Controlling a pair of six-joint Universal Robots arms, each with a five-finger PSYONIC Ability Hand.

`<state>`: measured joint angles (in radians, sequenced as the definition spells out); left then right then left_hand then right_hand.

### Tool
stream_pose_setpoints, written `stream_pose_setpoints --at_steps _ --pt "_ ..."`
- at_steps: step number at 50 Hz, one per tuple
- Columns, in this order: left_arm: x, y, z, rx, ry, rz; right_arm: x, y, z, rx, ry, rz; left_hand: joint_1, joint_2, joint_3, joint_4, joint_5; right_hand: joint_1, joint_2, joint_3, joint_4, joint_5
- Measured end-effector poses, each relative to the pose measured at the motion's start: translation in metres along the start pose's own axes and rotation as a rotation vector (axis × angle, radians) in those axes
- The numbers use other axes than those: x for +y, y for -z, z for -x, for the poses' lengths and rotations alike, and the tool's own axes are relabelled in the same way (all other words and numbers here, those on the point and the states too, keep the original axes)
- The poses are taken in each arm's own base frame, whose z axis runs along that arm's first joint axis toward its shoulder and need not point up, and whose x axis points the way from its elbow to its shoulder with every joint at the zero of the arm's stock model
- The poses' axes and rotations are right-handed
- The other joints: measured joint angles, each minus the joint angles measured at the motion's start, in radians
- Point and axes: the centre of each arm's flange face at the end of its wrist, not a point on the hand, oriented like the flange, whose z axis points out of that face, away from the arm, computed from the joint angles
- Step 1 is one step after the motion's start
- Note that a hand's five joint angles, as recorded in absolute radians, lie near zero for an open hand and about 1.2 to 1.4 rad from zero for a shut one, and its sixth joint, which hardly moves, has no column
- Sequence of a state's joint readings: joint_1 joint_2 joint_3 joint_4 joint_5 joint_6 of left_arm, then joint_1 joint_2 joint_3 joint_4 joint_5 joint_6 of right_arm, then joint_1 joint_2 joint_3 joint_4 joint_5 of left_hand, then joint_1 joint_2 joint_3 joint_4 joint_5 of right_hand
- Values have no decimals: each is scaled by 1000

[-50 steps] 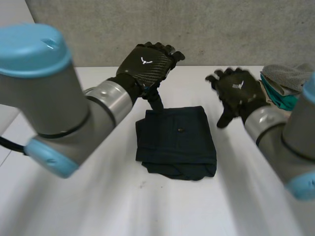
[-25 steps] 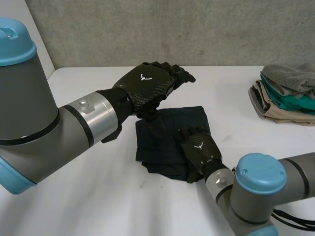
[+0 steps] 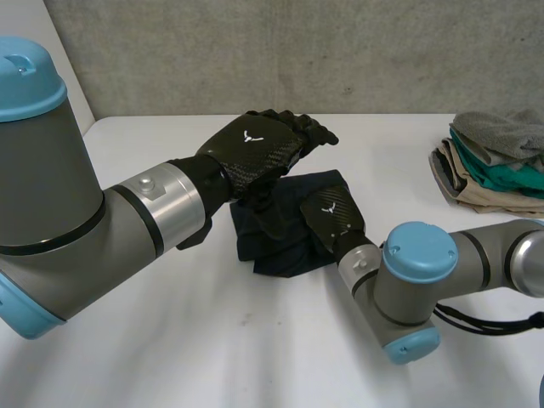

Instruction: Fold the laundry.

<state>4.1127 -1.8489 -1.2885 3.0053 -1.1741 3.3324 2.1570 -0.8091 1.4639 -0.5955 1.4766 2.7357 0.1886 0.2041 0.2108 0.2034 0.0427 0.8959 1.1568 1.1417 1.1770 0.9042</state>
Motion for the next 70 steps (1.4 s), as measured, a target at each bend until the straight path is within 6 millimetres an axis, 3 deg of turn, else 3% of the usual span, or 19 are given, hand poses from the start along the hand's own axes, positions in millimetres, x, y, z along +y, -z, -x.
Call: stream_pose_setpoints --at_steps 7,15,17,18,20,23,35,46,64,68,70 --pt "0 0 0 0 4 1 -6 -4 -4 -51 -3 -8 0 0 0 0 0 2 0 12 8 0" --pt "1 0 1 -2 13 2 -7 6 -25 -84 -17 40 0 0 0 0 0 2 0 12 9 0" --pt "1 0 1 -3 15 2 -8 11 -29 -88 -22 54 0 0 0 0 0 -179 -248 -230 -245 -211" --pt "1 0 1 -3 15 2 -8 14 -29 -90 -24 61 0 0 0 0 0 -494 -576 -553 -566 -534" --pt "1 0 1 -3 16 3 -9 20 -31 -93 -28 74 0 0 0 0 0 -646 -817 -796 -817 -758" --pt "1 0 2 -3 16 3 -8 28 -30 -100 -32 90 0 0 0 0 0 -696 -936 -927 -945 -840" --pt "4 -1 0 0 17 6 6 37 -19 -131 -35 132 0 0 0 0 0 -696 -938 -928 -946 -842" --pt "6 -2 1 -3 15 -1 19 20 -15 -133 31 129 0 0 0 0 0 -696 -938 -928 -946 -847" --pt "7 -2 2 -4 16 2 14 -17 -23 -94 51 50 0 0 0 0 0 -680 -901 -880 -924 -811" --pt "7 -1 2 -4 17 4 16 -24 -23 -90 53 38 0 0 0 0 0 -280 -431 -421 -458 -449" --pt "7 -1 2 -4 17 4 17 -28 -23 -89 54 33 0 0 0 0 0 -197 -287 -278 -331 -334"
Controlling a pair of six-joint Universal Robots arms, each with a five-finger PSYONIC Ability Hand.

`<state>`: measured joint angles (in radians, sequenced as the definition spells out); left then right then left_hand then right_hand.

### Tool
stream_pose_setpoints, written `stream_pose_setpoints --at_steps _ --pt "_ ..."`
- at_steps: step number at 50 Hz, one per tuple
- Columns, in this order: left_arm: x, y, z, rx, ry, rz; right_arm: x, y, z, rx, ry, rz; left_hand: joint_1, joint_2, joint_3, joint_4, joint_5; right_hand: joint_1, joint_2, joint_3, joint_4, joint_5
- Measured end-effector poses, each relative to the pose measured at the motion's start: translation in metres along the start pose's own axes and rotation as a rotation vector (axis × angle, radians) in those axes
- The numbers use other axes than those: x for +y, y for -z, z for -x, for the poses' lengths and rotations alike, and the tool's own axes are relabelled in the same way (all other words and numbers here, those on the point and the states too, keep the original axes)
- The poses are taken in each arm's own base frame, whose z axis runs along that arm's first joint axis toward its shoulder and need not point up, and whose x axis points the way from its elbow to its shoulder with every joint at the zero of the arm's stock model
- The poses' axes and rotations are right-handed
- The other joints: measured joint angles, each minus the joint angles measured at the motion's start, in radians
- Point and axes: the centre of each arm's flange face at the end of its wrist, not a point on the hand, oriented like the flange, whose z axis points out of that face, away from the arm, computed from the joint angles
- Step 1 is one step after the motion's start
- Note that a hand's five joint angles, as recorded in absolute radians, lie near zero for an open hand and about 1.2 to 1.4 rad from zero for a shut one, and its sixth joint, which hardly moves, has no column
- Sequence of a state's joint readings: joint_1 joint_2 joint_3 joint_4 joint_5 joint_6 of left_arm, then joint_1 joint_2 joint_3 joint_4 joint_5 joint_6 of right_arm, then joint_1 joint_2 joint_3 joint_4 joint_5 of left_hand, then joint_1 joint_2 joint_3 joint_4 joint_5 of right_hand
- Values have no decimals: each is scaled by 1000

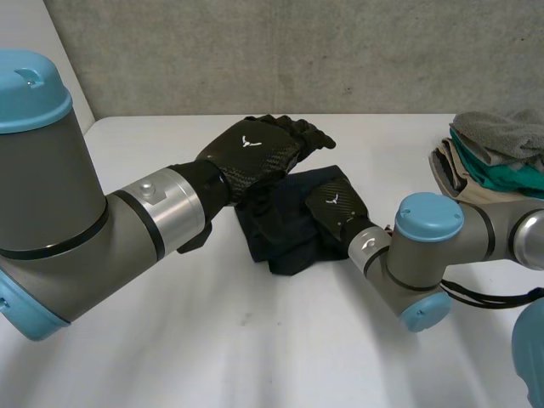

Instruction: Fold the laundry.

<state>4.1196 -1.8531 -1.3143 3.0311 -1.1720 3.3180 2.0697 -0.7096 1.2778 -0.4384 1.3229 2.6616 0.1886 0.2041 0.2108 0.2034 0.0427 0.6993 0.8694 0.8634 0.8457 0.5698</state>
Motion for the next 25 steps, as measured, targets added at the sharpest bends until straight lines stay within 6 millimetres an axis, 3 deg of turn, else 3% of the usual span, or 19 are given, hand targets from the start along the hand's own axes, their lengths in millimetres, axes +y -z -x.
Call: stream_pose_setpoints --at_steps 1,3,9,15,17,21,22,25 --pt "0 0 0 0 0 0 1 -2 0 0 0 -1 0 0 0 0 0 106 190 177 196 167" --pt "0 0 0 -1 0 1 2 -4 0 -1 1 -3 0 0 0 0 0 146 291 287 308 284" --pt "1 0 1 -2 1 2 2 -7 -1 -5 4 -9 0 0 0 0 0 152 304 318 341 314" --pt "0 0 1 -1 1 1 -9 -11 -16 23 22 -61 0 0 0 0 0 161 304 318 341 314" --pt "0 0 0 -1 0 0 -16 -14 -28 44 31 -94 0 0 0 0 0 172 304 318 341 314" --pt "-1 0 0 -2 -1 -3 -48 -22 -83 151 93 -264 0 0 0 0 0 229 304 318 341 314" --pt "-1 0 0 -2 -1 -3 -48 -22 -83 151 93 -264 0 0 0 0 0 229 304 318 341 314" --pt "-2 0 0 -3 -3 -6 -77 -25 -131 245 155 -412 0 0 0 0 0 265 304 318 341 346"
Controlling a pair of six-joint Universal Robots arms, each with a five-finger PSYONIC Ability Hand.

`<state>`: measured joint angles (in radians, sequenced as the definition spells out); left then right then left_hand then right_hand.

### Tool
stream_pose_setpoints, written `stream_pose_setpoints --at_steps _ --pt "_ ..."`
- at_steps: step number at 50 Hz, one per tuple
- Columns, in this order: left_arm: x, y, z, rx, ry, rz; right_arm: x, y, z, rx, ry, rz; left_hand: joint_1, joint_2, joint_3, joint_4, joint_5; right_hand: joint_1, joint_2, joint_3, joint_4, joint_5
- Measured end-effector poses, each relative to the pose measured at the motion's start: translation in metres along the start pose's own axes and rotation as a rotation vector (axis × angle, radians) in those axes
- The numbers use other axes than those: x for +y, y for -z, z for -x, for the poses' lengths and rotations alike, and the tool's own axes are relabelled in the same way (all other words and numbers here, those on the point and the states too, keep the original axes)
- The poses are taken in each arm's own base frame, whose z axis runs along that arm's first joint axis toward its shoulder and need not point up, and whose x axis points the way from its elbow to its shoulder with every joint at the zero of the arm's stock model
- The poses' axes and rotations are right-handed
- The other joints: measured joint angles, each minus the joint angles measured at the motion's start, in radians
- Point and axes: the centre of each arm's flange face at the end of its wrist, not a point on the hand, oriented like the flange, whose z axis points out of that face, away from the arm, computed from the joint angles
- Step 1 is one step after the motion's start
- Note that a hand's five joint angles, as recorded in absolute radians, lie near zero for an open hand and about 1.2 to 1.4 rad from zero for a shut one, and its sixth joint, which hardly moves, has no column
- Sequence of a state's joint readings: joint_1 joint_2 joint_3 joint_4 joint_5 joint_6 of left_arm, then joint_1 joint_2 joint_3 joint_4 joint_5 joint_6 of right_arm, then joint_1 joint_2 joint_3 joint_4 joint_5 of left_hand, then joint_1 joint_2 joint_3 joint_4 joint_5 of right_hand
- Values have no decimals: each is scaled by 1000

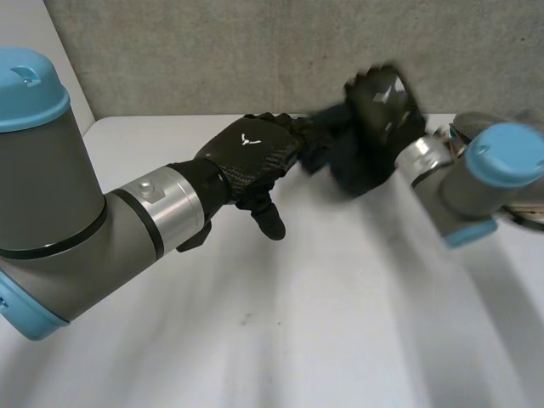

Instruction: Fold the laundry.

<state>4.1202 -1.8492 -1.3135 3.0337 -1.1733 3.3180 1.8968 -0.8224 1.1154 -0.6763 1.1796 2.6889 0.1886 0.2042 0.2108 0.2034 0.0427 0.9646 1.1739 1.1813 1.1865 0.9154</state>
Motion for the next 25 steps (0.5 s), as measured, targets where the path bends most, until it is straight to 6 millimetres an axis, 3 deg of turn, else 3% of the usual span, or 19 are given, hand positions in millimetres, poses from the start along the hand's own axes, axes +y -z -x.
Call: stream_pose_setpoints --at_steps 1,2,3,4,5,7,12,17,19,22,25 --pt "0 0 0 0 0 0 -2 -3 -8 14 7 -21 0 0 0 0 0 0 0 0 1 6" --pt "-1 0 0 0 -1 -2 -7 -11 -32 56 24 -75 0 0 0 0 0 0 0 0 1 7" --pt "-1 0 0 0 -1 -2 -7 -11 -32 56 24 -75 0 0 0 0 0 0 0 0 1 7" --pt "-1 0 0 -1 -1 -3 -10 -18 -57 94 34 -122 0 0 0 0 0 0 0 0 1 7" --pt "-1 0 0 -1 -1 -3 -11 -19 -64 103 36 -134 0 0 0 0 0 0 0 0 1 7" --pt "-2 1 0 -1 -2 -5 -12 -24 -102 145 35 -185 0 0 0 0 0 0 0 0 1 16" --pt "-2 1 0 -1 -3 -6 -2 -24 -150 182 25 -221 0 0 0 0 0 0 0 0 1 17" --pt "-2 1 -1 0 -2 -6 36 -9 -204 218 48 -211 0 0 0 0 0 0 0 0 1 17" --pt "-2 1 -1 0 -2 -6 49 -3 -213 224 59 -204 0 0 0 0 0 0 0 0 1 17" --pt "-2 1 -1 1 -3 -6 83 13 -229 231 76 -178 0 0 0 0 0 0 0 0 1 17" --pt "-2 1 -1 2 -2 -4 95 18 -232 230 76 -167 0 0 0 0 0 0 0 0 1 17"
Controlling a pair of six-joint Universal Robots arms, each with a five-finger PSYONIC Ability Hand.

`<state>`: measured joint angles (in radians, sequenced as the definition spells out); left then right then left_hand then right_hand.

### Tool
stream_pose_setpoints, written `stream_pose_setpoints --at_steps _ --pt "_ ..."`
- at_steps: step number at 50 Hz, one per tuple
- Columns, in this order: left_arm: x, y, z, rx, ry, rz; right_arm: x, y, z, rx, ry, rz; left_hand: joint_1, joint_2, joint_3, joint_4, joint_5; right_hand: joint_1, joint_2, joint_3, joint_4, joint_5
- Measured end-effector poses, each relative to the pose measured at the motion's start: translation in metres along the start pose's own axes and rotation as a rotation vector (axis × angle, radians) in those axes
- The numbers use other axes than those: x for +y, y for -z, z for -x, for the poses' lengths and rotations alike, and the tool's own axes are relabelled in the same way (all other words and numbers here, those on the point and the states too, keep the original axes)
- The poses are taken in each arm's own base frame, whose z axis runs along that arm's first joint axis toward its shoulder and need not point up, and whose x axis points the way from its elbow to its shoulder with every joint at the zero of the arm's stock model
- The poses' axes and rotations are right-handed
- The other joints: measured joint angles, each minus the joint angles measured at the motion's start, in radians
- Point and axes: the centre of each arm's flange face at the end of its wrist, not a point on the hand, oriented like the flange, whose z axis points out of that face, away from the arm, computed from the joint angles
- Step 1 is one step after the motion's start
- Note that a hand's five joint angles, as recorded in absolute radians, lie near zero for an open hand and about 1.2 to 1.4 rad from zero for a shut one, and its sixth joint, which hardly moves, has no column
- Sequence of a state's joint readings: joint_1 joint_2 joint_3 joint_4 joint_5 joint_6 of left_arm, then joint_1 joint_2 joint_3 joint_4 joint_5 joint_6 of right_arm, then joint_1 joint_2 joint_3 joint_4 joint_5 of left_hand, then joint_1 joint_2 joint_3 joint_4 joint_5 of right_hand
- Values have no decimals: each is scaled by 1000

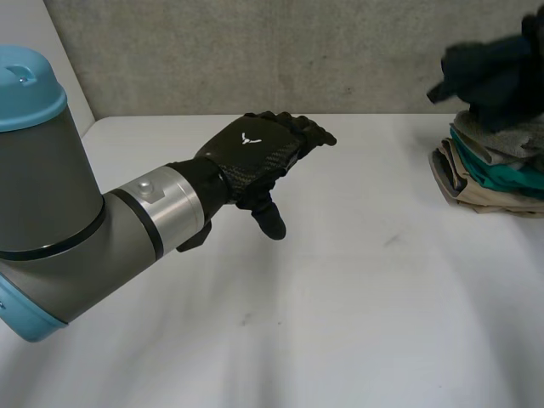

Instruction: Fold the laundry.

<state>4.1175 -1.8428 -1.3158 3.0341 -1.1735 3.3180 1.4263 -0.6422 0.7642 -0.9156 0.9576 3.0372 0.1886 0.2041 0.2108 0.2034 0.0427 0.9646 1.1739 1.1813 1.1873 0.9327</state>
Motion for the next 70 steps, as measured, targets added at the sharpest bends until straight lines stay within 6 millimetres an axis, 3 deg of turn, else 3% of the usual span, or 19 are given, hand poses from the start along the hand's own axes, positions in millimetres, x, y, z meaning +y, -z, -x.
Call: stream_pose_setpoints --at_steps 1,6,10,15,25,32,46,49,51,52,53,54,62,70 --pt "0 0 0 1 0 1 27 19 -5 -7 -7 39 0 0 0 0 0 0 0 0 0 0" --pt "4 0 -1 4 4 10 72 63 -12 -8 -40 141 0 0 0 0 0 0 0 0 0 0" --pt "5 0 -2 5 5 12 88 88 -18 -7 -62 203 0 0 0 0 0 0 0 0 0 9" --pt "6 -1 -3 6 5 12 92 105 -18 -40 -87 242 0 0 0 0 0 0 7 0 3 27" --pt "8 -1 -3 6 6 16 80 118 -31 -85 -94 271 0 0 0 0 0 0 7 0 5 35" --pt "8 -1 -3 6 6 14 55 119 -48 -91 -86 284 0 0 0 0 0 0 7 0 5 35" --pt "6 -1 -3 5 6 11 67 132 -34 -118 -163 351 0 0 0 0 0 0 7 4 5 35" --pt "6 0 -3 5 5 9 64 131 -36 -110 -170 364 0 0 0 0 0 -416 -523 -504 -508 -411" --pt "5 0 -3 5 4 8 61 130 -38 -104 -170 371 0 0 0 0 0 -474 -582 -583 -587 -485" --pt "5 0 -3 5 4 7 55 130 -43 -94 -170 387 0 0 0 0 0 -674 -803 -803 -808 -687" --pt "5 0 -3 5 4 7 53 130 -45 -90 -170 392 0 0 0 0 0 -674 -803 -803 -808 -687" --pt "5 0 -3 5 4 6 47 130 -50 -82 -168 407 0 0 0 0 0 -762 -951 -965 -955 -851" --pt "4 0 -3 4 3 4 14 141 -87 -36 -99 536 0 0 0 0 0 -762 -952 -966 -955 -871" --pt "0 2 -2 2 -2 -8 -4 159 -132 3 282 673 0 0 0 0 0 -762 -952 -966 -955 -873"
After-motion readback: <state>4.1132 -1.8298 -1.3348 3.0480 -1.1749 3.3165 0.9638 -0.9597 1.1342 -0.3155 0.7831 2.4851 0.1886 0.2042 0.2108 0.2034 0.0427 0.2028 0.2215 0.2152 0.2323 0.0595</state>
